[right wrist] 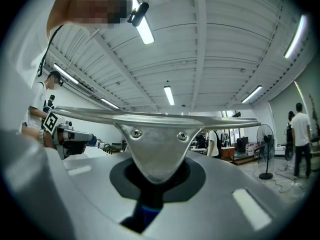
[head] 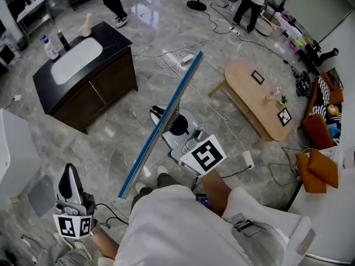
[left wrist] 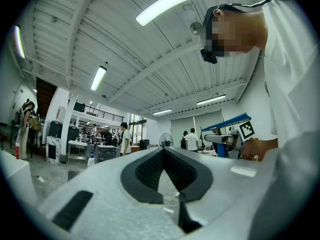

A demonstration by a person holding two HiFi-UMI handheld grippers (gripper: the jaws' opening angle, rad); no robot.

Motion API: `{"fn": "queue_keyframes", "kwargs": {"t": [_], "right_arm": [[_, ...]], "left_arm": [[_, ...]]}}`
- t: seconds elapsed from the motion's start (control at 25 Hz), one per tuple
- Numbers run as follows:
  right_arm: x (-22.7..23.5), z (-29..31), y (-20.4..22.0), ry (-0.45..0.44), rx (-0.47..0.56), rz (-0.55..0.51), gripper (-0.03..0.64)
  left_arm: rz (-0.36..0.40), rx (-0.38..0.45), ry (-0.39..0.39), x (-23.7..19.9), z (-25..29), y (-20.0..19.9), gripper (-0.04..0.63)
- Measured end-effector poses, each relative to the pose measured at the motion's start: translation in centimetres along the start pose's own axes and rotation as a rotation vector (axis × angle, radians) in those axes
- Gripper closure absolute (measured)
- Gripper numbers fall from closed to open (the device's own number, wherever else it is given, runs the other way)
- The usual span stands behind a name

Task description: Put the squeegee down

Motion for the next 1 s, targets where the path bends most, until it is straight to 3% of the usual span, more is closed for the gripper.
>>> {"fn": "queue_keyframes", "kwargs": {"t": [0.52, 1.0], "right_arm": [[3.2, 0.3, 2.1, -0.02, -0.023, 0.027, 0.584], [9.6, -0.4, 3.0, -0.044, -0.01, 0.026, 0.584]], "left_arm": [[0.011, -0.032, -0.027, 1.0, 2.3, 1.5, 0.607], [0.03, -0.065, -0.065, 3.2, 6.9, 3.1, 0.607]]}}
Point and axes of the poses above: the fingertips, and each gripper's own axes: z forward along the fingers, x to its right, y out of its underside, the point moved 1 cm from there along -z, backward along the fingers, and after that the axes turned 11 degrees about -y, right-handed, at the moved point
